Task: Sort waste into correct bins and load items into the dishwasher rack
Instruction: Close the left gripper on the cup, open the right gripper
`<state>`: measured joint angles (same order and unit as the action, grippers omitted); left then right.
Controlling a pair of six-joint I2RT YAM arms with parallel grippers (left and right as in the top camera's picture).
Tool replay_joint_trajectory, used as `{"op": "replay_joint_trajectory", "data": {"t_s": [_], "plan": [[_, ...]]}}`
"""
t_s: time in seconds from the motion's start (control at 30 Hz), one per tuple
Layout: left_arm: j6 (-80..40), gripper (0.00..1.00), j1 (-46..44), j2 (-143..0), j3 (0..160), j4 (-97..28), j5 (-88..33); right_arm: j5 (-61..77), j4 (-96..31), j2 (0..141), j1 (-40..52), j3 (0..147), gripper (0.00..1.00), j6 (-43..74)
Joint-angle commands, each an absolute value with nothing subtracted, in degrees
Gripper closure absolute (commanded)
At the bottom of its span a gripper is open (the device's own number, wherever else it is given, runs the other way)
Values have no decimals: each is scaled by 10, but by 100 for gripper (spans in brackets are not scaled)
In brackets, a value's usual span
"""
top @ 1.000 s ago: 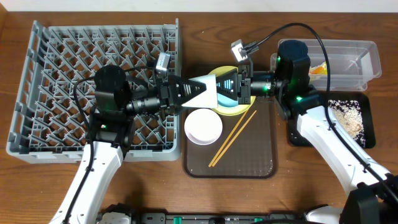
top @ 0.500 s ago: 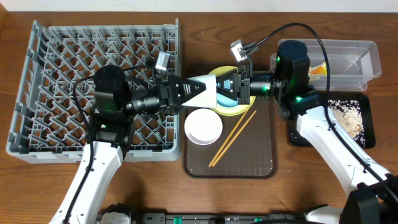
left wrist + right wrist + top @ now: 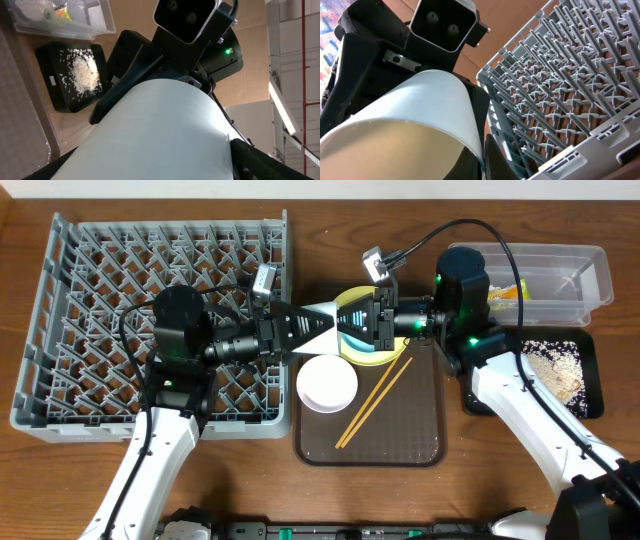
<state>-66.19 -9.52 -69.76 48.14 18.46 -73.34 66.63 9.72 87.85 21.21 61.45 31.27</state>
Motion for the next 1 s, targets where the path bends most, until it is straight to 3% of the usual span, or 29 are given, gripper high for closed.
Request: {"op": "replay_joint_trajectory", "data": {"t_s": [0.0,0.37,0.57,0.67,0.87,0.97], "plan": [[-654,21,-101,-692,492,195,-752,650,94,881,218,620,99,317],[-587,45,-101,-692,492,194,-752,650,93,881,218,620,99,316],[-462,53,-100,-692,492,194,-738,649,58,881,216,620,85,290],[-420,62,-99,-692,492,186,-705,649,14,881,209,620,84,257],[-309,66,-99,-692,492,87,-596,630,-68,881,176,620,86,205],[-261,76,-98,-692,492,23,-507,596,-115,881,154,620,86,175]]}}
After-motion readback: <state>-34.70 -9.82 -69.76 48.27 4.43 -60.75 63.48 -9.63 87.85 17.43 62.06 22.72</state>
